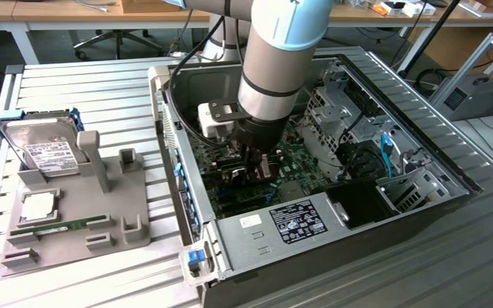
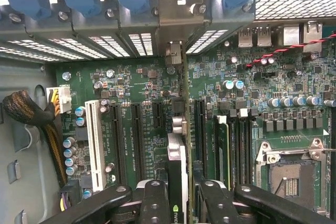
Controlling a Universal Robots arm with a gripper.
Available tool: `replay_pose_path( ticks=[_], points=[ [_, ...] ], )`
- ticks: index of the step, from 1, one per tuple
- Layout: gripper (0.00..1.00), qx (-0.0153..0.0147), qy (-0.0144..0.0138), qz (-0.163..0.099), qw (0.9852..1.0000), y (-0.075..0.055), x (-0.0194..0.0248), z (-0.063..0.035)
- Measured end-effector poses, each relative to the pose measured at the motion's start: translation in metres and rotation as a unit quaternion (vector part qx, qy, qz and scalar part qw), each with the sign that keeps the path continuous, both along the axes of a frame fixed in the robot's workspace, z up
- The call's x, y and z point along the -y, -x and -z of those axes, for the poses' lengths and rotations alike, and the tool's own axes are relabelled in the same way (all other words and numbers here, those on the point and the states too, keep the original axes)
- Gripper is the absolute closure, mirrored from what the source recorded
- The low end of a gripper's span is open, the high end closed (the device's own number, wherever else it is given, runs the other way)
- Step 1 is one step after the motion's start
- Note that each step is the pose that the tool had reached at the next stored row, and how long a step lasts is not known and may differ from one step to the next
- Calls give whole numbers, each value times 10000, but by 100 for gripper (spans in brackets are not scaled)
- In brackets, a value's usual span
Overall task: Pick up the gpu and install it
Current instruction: 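Insert the gpu into the slot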
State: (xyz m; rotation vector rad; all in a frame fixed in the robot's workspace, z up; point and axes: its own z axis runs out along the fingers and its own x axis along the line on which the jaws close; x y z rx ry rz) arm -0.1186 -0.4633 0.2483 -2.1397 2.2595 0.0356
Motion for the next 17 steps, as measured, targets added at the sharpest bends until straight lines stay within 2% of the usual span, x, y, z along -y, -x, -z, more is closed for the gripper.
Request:
replay_pose_path(
  ticks=[17],
  points=[
    [73,0,6,15,10000,2,-19,0]
  ],
)
